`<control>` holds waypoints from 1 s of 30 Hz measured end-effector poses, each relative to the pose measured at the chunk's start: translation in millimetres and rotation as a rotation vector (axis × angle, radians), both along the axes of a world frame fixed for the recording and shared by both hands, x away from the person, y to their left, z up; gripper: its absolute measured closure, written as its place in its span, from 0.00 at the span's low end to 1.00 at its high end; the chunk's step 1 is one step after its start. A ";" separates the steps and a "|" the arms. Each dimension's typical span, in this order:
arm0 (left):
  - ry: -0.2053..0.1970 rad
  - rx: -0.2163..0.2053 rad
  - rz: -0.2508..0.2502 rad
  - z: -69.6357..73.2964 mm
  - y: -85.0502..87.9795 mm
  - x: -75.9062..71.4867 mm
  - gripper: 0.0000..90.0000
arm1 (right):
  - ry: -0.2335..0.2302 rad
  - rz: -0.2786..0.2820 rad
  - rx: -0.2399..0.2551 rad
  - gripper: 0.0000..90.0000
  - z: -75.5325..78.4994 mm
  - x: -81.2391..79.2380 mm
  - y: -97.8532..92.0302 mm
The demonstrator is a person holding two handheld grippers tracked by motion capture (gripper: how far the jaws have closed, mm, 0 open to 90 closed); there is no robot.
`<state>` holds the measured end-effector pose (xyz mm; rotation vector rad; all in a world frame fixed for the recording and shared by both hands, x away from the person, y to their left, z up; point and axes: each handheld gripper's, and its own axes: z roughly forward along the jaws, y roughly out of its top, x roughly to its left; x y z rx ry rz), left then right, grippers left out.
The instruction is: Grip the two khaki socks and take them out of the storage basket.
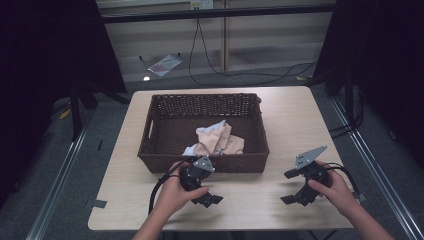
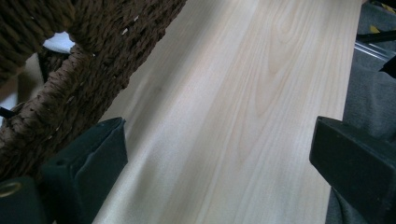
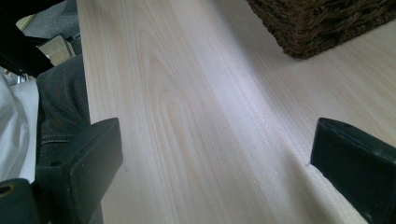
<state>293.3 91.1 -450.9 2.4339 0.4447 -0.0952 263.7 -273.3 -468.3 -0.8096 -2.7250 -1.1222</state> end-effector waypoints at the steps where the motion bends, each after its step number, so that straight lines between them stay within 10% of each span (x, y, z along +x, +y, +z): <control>1: 0.003 0.003 -0.004 0.5 -0.4 0.3 0.05 | 0.000 0.000 0.000 0.02 0.0 0.0 0.0; 30: 0.113 0.059 -0.040 33.8 -3.9 13.1 0.06 | 0.001 -0.004 0.008 0.02 1.6 0.9 -0.5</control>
